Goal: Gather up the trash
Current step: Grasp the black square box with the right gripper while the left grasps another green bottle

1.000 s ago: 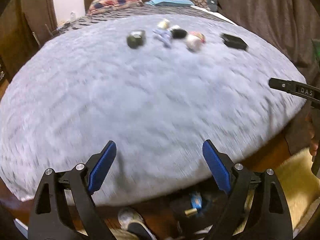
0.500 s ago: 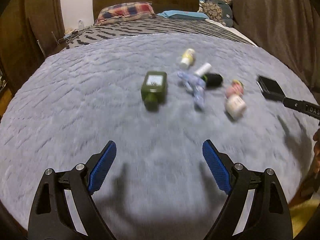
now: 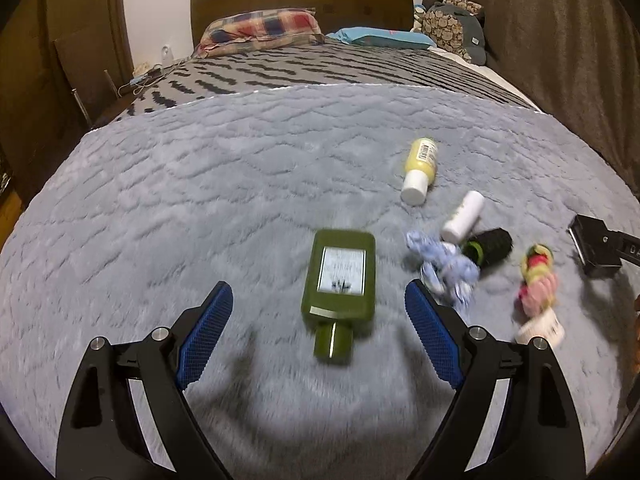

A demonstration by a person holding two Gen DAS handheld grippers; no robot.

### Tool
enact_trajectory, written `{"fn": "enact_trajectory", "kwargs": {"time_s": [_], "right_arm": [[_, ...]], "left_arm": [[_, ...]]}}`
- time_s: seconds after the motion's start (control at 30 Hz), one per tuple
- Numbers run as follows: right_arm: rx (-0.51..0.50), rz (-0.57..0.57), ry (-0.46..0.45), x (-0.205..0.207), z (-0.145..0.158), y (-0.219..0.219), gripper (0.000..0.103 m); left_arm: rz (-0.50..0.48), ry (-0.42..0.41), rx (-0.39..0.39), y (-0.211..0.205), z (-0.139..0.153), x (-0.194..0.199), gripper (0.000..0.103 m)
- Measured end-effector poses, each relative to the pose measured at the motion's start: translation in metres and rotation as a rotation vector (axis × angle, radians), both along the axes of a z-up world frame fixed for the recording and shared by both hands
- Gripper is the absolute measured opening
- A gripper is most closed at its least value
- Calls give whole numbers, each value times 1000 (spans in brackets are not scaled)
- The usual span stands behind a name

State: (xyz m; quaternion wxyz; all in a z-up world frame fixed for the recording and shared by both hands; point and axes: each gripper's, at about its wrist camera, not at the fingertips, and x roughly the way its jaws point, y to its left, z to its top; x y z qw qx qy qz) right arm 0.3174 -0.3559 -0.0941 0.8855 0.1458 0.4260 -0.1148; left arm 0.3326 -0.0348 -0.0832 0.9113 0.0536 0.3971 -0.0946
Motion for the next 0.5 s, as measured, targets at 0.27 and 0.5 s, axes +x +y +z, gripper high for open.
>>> {"fn": "enact_trajectory", "kwargs": {"time_s": [0.27,0.5], "right_arm": [[-12,-19,44,15,-16,-7,87],[-9,-7,24,8,-14,-7,76]], "left_arm": [[-19,63,31,-11,-20,30,65],[-34,85,13,-11,-27,27,39]]}}
